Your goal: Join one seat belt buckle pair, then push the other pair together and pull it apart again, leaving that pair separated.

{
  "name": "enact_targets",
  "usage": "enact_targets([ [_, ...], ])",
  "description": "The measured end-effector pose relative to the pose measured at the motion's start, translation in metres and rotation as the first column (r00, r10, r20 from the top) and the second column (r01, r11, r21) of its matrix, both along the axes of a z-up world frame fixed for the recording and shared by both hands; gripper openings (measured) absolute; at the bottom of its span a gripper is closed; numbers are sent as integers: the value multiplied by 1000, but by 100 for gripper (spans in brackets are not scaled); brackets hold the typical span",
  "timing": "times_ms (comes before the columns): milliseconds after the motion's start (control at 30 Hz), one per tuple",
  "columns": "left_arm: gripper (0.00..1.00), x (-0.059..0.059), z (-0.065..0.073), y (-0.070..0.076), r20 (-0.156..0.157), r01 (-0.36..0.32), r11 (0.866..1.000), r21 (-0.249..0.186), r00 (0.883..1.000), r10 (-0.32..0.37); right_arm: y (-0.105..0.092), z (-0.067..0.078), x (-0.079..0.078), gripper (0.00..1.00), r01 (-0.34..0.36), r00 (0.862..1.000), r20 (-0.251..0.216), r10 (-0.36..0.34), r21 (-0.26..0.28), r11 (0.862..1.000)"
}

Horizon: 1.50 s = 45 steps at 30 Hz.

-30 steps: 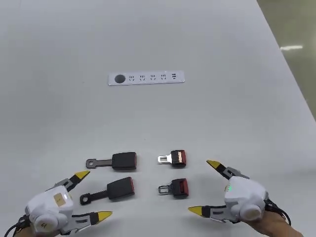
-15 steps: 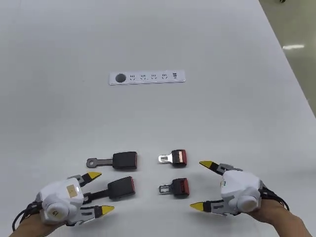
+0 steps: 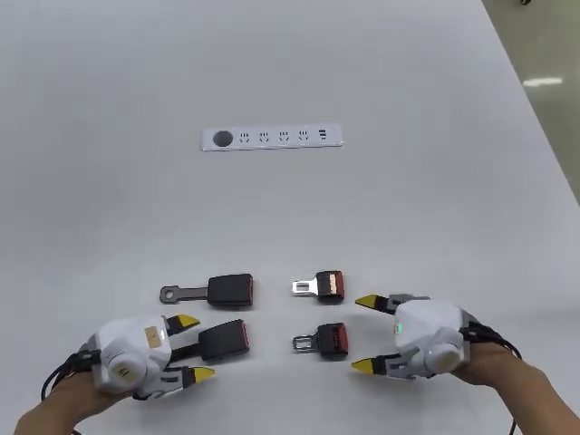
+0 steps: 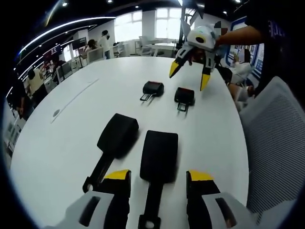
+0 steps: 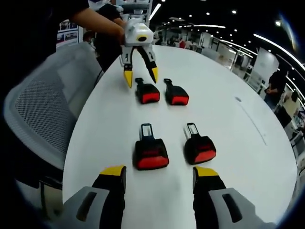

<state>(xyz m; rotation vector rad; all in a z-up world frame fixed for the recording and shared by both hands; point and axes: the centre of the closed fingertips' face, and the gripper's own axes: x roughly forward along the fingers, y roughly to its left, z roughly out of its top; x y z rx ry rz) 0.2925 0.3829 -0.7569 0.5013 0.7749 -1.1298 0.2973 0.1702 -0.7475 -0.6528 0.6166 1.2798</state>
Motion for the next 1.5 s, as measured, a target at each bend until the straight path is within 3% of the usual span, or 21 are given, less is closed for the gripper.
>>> enact_targets([
  [533,39,2,-9,-12,-42,59,997,44,997,-57,15,-10,0,44,-87,996,-37,86,-15,996],
  [1033,36,2,-16,-12,-76,110,991,71,992,-104,23,-24,-5,35,-106,990,-93,104,-24,994],
  [1500,33,2,-20,-10,-72,173,980,93,983,-167,22,-25,-7,31,-98,990,-102,94,-35,995],
])
